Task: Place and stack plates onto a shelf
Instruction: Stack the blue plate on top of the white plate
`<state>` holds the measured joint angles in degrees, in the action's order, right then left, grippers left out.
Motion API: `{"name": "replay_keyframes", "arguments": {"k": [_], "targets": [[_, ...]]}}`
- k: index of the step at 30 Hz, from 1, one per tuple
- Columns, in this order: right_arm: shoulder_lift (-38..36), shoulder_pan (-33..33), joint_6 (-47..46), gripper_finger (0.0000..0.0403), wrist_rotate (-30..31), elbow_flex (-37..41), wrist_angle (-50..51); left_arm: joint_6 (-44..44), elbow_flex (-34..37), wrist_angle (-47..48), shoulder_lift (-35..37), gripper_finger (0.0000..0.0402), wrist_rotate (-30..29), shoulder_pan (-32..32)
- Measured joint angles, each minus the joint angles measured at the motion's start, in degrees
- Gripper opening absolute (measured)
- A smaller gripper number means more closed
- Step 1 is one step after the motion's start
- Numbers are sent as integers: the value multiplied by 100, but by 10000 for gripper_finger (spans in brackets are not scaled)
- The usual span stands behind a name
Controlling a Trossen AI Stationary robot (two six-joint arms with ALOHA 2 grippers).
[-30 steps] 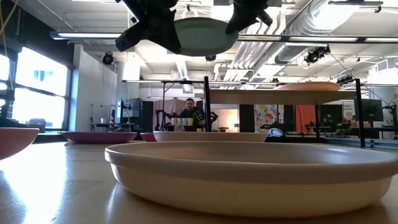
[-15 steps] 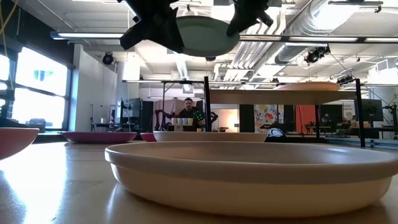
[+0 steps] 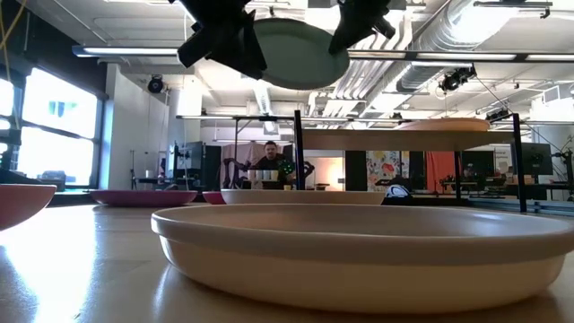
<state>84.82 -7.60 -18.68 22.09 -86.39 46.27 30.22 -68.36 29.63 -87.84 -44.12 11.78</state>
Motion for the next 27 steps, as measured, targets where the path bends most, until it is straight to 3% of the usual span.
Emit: {"name": "replay_keyframes", "arguments": {"k": [14, 27], "targets": [[-173, -752, 129, 1, -223, -22, 583, -370, -2, 7, 3, 118, -190, 222], [-243, -1856, 434, 0, -720, -914, 1825, -1082, -4, 21, 4, 118, -125, 220]]}}
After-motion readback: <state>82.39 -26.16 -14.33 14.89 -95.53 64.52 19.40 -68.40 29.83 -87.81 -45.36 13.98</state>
